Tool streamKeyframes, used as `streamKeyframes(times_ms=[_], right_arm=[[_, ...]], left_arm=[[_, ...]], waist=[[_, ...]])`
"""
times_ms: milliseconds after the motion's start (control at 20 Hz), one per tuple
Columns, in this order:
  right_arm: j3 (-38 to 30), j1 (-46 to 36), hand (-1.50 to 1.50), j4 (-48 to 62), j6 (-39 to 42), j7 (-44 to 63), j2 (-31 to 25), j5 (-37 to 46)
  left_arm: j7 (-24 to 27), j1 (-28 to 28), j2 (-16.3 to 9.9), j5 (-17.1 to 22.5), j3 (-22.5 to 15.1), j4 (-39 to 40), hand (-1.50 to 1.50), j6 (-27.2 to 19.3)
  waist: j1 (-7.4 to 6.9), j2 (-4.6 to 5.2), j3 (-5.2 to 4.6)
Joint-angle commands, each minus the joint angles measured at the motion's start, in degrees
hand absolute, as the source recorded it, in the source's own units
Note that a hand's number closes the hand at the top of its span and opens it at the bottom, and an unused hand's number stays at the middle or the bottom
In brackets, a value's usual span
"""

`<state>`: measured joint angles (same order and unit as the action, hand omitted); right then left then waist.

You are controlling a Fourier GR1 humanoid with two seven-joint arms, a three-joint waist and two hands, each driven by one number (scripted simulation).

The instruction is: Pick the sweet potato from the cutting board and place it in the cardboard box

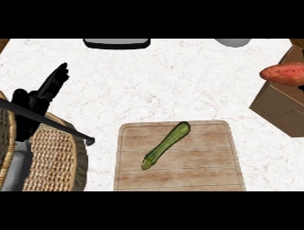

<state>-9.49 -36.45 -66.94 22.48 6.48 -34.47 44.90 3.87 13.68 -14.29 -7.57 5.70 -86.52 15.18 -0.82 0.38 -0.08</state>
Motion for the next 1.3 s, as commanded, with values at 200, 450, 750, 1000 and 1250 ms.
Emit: streamKeyframes(times_ms=[200, 450, 750, 1000, 1250], right_arm=[[2.79, 1.23, -1.5, 14.83, 5.23, -10.91, -5.32, 2.17], [1.59, -4.08, -1.5, 19.93, 8.48, -21.75, -6.37, -1.34], [-15.22, -7.6, -1.5, 21.01, 4.17, -24.13, 1.0, -18.34], [-29.18, -11.5, -1.5, 29.62, 4.46, -17.3, 0.62, -30.25], [-34.64, -13.54, -1.5, 37.23, 2.17, -14.3, -4.26, -33.98]], left_arm=[[-0.96, 2.1, 1.92, -1.25, -2.42, -0.56, 0.0, -0.71], [1.47, -0.15, 1.78, -1.96, -3.13, 0.79, 0.0, -0.34], [0.59, -0.8, 1.15, -1.26, -2.55, -1.49, 0.0, -0.15], [-0.85, 0.71, 0.37, 0.37, -1.45, -1.64, 0.0, 0.78], [0.48, -0.6, 1.43, -0.98, -2.49, -1.82, 0.0, -0.2]], waist=[[0.27, -0.03, 0.13], [0.02, -0.03, 0.12], [0.79, -0.65, 0.31], [0.61, -0.22, 0.27], [-0.35, 0.1, 0.19]])
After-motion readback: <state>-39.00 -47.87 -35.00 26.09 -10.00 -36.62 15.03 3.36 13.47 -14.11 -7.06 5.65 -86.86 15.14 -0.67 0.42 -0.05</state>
